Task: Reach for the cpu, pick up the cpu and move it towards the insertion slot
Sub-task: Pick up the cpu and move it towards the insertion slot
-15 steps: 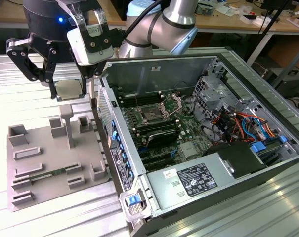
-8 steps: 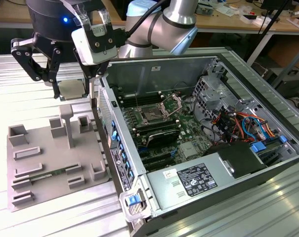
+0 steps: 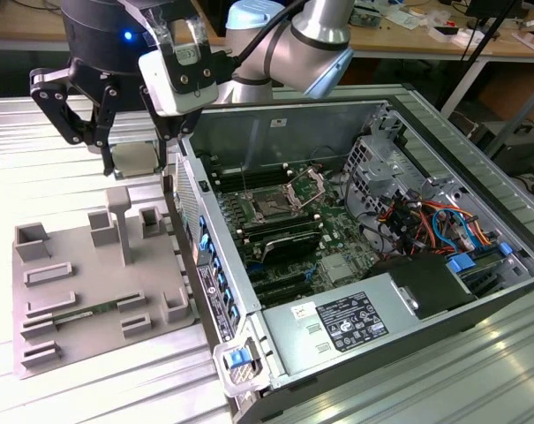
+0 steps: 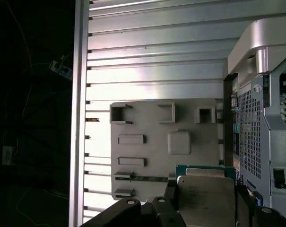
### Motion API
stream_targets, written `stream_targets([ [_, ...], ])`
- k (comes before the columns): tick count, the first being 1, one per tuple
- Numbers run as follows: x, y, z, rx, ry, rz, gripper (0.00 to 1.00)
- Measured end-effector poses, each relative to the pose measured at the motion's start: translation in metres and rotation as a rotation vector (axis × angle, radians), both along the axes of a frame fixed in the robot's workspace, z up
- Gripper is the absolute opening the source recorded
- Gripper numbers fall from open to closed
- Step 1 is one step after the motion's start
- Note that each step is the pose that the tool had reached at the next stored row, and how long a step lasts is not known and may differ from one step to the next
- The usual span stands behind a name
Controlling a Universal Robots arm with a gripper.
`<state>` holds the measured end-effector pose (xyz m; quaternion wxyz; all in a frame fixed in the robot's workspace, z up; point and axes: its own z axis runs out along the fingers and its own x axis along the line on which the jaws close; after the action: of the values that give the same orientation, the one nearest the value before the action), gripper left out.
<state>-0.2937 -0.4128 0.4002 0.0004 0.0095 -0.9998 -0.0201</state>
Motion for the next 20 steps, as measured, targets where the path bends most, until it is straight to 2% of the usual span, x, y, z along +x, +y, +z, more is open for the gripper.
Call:
stream_targets([
  [20, 0.0136, 0.0000, 0.0000, 0.0000, 0.0000, 0.000, 0.55],
])
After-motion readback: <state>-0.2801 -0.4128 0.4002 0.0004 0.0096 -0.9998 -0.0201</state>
